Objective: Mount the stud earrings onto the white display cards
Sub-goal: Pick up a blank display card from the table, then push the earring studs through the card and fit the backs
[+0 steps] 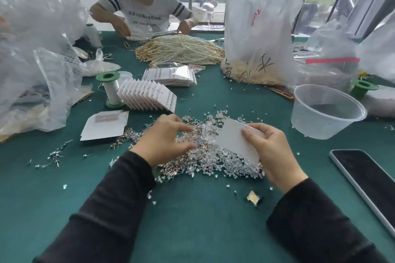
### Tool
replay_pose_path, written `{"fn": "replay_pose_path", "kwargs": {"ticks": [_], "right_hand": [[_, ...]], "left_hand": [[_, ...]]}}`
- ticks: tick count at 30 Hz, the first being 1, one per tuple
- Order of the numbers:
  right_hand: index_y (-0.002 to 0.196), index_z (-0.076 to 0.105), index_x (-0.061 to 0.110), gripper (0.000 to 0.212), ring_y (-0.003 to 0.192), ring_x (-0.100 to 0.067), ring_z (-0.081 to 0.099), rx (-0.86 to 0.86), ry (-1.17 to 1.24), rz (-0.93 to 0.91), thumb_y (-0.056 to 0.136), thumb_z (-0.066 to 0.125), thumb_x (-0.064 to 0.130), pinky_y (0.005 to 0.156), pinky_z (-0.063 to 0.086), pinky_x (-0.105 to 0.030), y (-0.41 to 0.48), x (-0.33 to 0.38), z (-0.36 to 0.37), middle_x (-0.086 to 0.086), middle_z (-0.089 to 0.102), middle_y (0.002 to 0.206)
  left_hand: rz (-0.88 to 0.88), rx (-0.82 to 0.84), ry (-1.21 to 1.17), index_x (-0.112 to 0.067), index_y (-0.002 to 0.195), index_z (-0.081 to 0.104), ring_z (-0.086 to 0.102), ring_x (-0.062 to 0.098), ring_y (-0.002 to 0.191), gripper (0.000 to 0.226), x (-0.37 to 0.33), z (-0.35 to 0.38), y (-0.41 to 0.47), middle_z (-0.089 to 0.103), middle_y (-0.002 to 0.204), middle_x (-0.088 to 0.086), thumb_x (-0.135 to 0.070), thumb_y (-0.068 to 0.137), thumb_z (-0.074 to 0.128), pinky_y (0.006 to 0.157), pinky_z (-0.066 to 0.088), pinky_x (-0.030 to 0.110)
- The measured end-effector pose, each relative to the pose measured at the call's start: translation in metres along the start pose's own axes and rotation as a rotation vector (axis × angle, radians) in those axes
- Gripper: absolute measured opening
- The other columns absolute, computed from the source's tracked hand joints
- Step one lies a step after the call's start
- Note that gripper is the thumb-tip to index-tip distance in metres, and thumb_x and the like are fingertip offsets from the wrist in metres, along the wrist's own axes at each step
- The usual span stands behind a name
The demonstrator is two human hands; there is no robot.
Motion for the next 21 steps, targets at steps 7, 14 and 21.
{"fn": "replay_pose_path", "kwargs": {"ticks": [7, 14, 21], "right_hand": [[0.086, 0.067, 0.017, 0.004, 0.065, -0.013, 0.064, 0.054, -0.217, -0.069, 0.083, 0.068, 0.019, 0.055, 0.053, -0.030, -0.002, 0.001, 0.010, -0.009, 0.070, 0.086], [0.086, 0.068, 0.017, 0.008, 0.062, -0.011, 0.063, 0.108, -0.229, -0.053, 0.081, 0.070, 0.024, 0.050, 0.051, -0.024, -0.005, -0.005, 0.021, -0.006, 0.070, 0.083], [0.083, 0.069, 0.017, 0.005, 0.063, -0.014, 0.062, 0.127, -0.219, -0.065, 0.081, 0.070, 0.021, 0.056, 0.049, -0.031, -0.007, -0.004, 0.024, -0.005, 0.069, 0.078]], "left_hand": [[0.034, -0.047, -0.008, -0.026, 0.086, 0.070, 0.046, 0.014, 0.098, 0.016, 0.000, 0.012, -0.005, 0.057, 0.096, -0.003, -0.037, 0.074, 0.071, 0.088, 0.035, 0.028], [-0.036, -0.175, -0.141, -0.022, 0.071, 0.071, 0.050, -0.001, 0.064, 0.006, 0.011, -0.004, -0.004, 0.057, 0.066, -0.017, -0.026, 0.072, 0.075, 0.067, 0.039, 0.018], [-0.072, -0.118, -0.059, -0.022, 0.084, 0.072, 0.052, 0.014, 0.083, 0.014, 0.017, 0.006, -0.002, 0.057, 0.085, -0.005, -0.033, 0.074, 0.073, 0.083, 0.041, 0.027]]}}
Point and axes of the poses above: each hand's wrist, its own y-axis towards the middle knuckle, its own z-axis out of the palm, x = y × z, the point moved 10 cm from there along y, towards the middle knuckle
